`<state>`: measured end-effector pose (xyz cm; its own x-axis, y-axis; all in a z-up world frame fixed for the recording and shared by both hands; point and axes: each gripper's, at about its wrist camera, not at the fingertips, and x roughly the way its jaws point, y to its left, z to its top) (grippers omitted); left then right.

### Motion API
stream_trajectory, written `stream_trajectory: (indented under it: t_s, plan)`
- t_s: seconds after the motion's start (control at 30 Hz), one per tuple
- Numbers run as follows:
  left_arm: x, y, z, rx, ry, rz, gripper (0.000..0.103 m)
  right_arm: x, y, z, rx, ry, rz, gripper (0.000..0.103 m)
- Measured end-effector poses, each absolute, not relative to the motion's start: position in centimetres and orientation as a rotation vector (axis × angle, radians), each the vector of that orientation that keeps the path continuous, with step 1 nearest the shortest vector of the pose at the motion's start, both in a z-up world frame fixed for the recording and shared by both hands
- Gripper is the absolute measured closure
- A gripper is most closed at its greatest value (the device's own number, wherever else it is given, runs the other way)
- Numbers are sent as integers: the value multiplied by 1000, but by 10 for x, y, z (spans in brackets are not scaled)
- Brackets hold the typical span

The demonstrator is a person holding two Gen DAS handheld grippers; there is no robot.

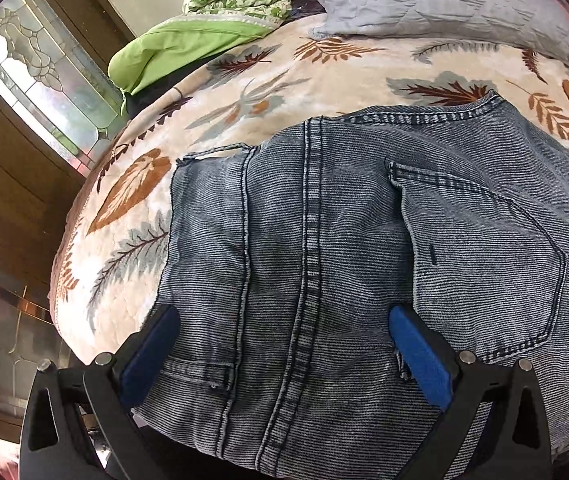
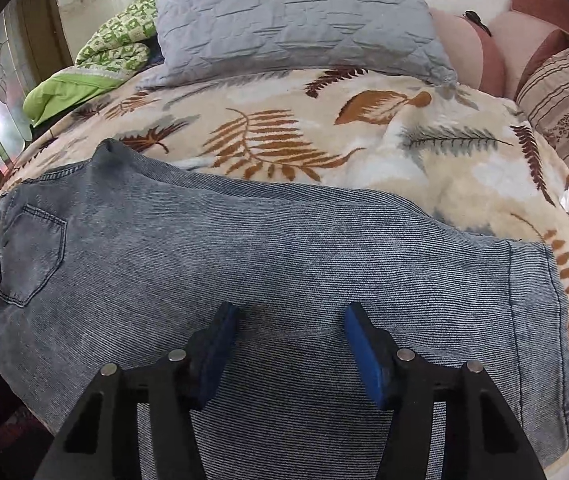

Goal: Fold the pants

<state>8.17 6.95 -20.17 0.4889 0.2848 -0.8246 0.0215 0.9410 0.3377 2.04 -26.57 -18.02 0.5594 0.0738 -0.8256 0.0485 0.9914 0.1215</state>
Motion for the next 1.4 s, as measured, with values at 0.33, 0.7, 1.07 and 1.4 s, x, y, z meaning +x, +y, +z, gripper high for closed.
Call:
stream_trajectory:
  t_s: [0.33, 0.7, 1.07, 1.4]
  plan:
    - [74, 36, -160, 356, 997, 178, 0, 21, -277, -166, 207, 908, 17, 43]
    - [67, -45, -197, 447, 1127, -49, 0, 21, -283, -164, 258, 930, 39, 43]
    - [69, -47, -215, 435, 1162, -60, 0, 29, -287, -180, 269, 1009, 38, 43]
    - [62, -45, -215, 440, 1124, -63, 0, 30, -285, -181, 252, 1006, 38, 43]
